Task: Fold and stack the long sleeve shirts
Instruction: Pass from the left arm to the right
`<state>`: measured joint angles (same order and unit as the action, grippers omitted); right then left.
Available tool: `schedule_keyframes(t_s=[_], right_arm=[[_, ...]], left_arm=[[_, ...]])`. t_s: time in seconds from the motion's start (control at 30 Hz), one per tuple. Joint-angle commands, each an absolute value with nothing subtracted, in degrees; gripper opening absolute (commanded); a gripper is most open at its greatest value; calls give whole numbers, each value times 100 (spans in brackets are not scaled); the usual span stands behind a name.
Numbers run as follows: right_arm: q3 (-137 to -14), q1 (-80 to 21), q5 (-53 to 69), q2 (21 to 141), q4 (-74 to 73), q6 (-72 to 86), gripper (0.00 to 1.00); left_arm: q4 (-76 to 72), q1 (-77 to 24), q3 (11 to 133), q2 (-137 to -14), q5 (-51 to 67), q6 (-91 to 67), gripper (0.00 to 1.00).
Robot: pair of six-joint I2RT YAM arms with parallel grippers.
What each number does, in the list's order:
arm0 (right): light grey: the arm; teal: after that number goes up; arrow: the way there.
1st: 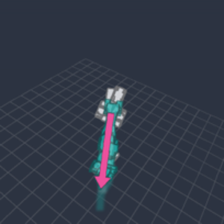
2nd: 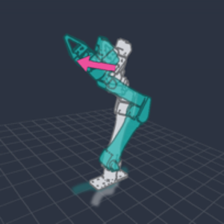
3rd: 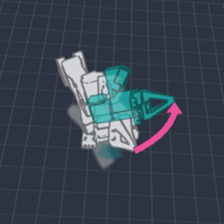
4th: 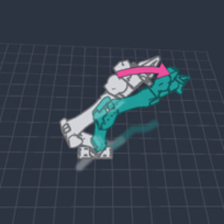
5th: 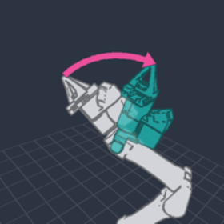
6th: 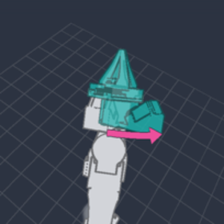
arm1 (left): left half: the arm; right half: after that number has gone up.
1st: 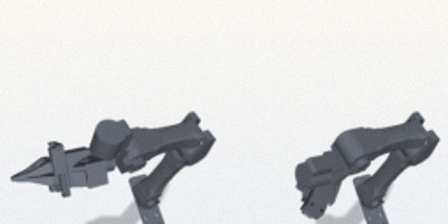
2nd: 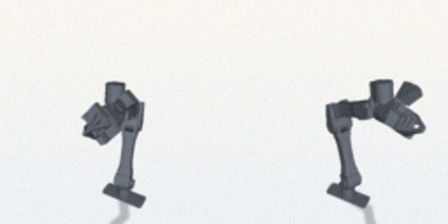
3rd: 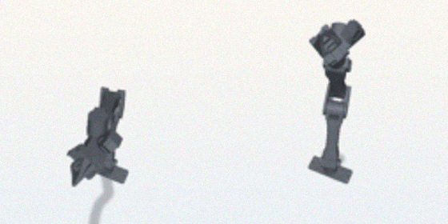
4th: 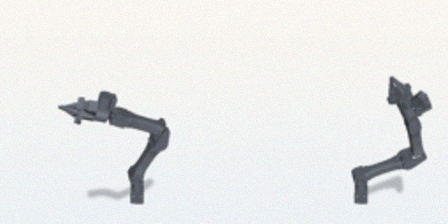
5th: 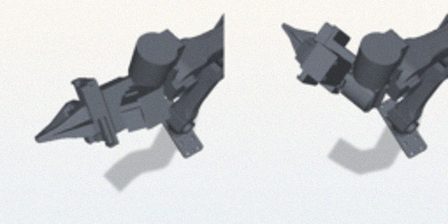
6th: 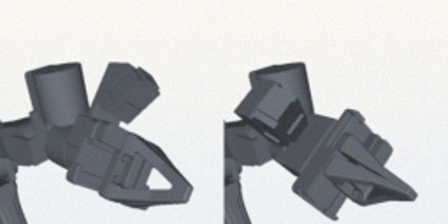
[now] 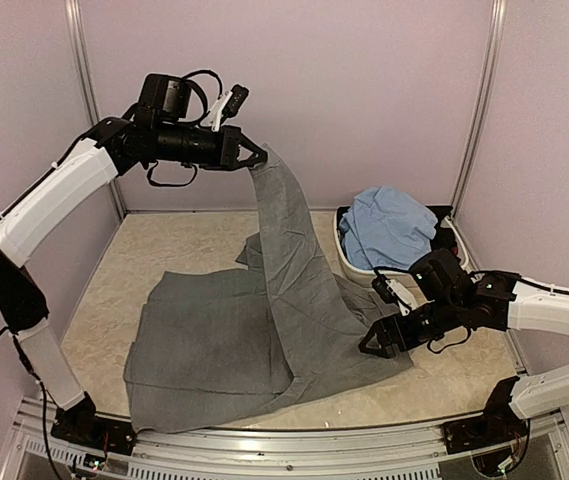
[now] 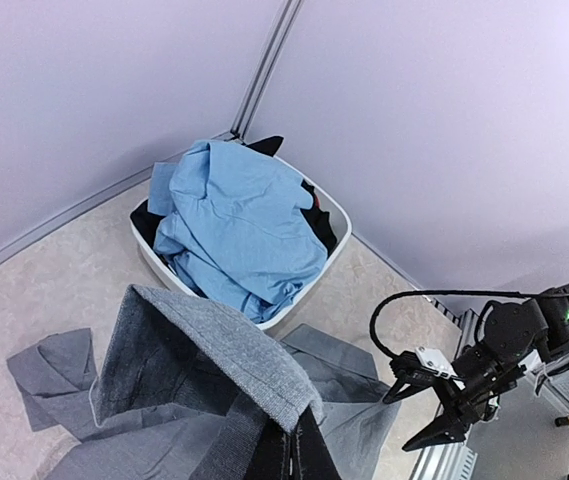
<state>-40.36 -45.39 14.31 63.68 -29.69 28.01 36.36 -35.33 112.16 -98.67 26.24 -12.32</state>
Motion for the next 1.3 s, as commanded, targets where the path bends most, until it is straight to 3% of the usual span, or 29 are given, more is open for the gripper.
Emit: schedule_keyframes(t_s=[0.0,0.3,0.47,0.63,0.77,1.07,1.27], right_arm=[[-4009,-4586,1216,6293,-2678,2764,83],[-4090,-4568,447,6337,-2696,2593,83],[-3935,-4230,1008,6592,-1902,2291,80],[-3939,-4202,1234,6964,-1817,2009,76],[-3997,-4181,1114,6987,-1342,1735,81],[-4603,-3694,1354,7415,234,900,93],[-5141,-3164,2686,8111,753,272,97]], left_arm=[[3981,-3461,11595,-10249,2395,-971,0],[4261,-3429,12588,-10880,2813,-952,0],[3844,-3480,12199,-10754,2875,-1025,0],[3855,-3461,12943,-11117,2932,-1119,0],[3800,-3501,13250,-11419,3284,-1143,0],[3292,-3851,11873,-10850,3844,-923,0],[3227,-4014,11926,-10752,4167,-938,0]])
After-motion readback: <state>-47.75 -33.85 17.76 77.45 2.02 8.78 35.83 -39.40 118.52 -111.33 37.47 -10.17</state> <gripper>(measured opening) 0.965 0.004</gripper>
